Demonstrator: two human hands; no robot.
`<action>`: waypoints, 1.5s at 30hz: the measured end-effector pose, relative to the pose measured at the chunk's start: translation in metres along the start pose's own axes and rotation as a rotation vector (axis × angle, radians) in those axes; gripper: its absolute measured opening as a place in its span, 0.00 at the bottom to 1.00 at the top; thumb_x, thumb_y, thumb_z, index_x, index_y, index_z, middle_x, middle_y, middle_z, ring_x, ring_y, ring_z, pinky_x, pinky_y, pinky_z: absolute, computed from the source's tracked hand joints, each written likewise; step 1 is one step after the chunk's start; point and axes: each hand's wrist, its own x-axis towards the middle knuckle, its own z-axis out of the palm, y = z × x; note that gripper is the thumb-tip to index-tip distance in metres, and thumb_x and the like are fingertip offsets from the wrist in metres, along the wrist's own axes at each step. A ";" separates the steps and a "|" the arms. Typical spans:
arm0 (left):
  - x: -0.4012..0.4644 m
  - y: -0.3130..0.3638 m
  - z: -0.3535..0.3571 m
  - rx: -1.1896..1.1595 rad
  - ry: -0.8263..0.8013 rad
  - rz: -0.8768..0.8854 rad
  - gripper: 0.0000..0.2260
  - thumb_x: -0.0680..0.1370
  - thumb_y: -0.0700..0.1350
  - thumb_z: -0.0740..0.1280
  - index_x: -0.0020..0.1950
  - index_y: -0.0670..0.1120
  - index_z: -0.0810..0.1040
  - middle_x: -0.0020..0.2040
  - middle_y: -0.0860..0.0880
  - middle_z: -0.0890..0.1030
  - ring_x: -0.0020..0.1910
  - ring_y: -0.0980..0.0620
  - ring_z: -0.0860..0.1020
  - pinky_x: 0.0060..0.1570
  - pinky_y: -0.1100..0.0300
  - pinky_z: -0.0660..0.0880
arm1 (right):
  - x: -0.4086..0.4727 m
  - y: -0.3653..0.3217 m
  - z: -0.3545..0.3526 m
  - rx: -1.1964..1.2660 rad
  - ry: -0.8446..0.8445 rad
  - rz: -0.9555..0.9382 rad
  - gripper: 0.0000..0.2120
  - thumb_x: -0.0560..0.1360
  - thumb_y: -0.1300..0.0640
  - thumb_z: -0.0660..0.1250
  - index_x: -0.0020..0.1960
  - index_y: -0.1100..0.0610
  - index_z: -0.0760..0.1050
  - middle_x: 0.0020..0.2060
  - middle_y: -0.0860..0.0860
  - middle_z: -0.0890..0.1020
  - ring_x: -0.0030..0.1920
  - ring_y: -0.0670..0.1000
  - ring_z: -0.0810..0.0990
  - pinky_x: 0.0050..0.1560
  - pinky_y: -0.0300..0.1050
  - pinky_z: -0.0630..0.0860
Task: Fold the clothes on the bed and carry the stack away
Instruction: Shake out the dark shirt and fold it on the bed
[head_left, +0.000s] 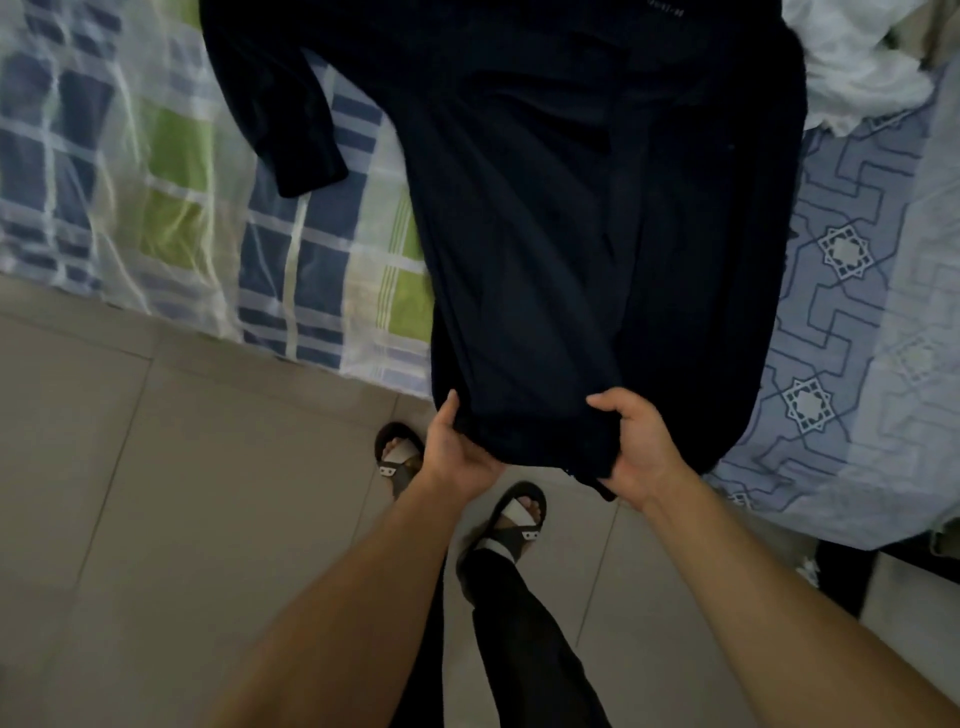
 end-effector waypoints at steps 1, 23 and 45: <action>-0.003 0.001 0.000 -0.006 -0.053 0.029 0.21 0.80 0.56 0.69 0.65 0.42 0.84 0.66 0.39 0.81 0.62 0.36 0.82 0.56 0.42 0.81 | 0.001 0.001 -0.001 0.040 0.006 -0.004 0.30 0.65 0.58 0.68 0.68 0.61 0.78 0.63 0.62 0.82 0.57 0.64 0.82 0.39 0.55 0.82; -0.049 0.089 -0.083 0.287 0.212 0.316 0.30 0.75 0.45 0.78 0.75 0.42 0.73 0.68 0.38 0.79 0.60 0.36 0.82 0.50 0.40 0.83 | 0.047 0.071 -0.024 -0.474 0.473 -0.205 0.19 0.71 0.59 0.80 0.57 0.54 0.74 0.52 0.52 0.83 0.52 0.51 0.83 0.48 0.46 0.80; -0.020 0.109 0.029 1.664 0.602 0.909 0.09 0.76 0.46 0.72 0.54 0.52 0.77 0.52 0.50 0.80 0.50 0.50 0.79 0.50 0.54 0.75 | 0.029 0.032 -0.043 -0.914 0.781 -0.415 0.11 0.76 0.50 0.73 0.53 0.55 0.78 0.45 0.49 0.82 0.47 0.51 0.82 0.48 0.46 0.80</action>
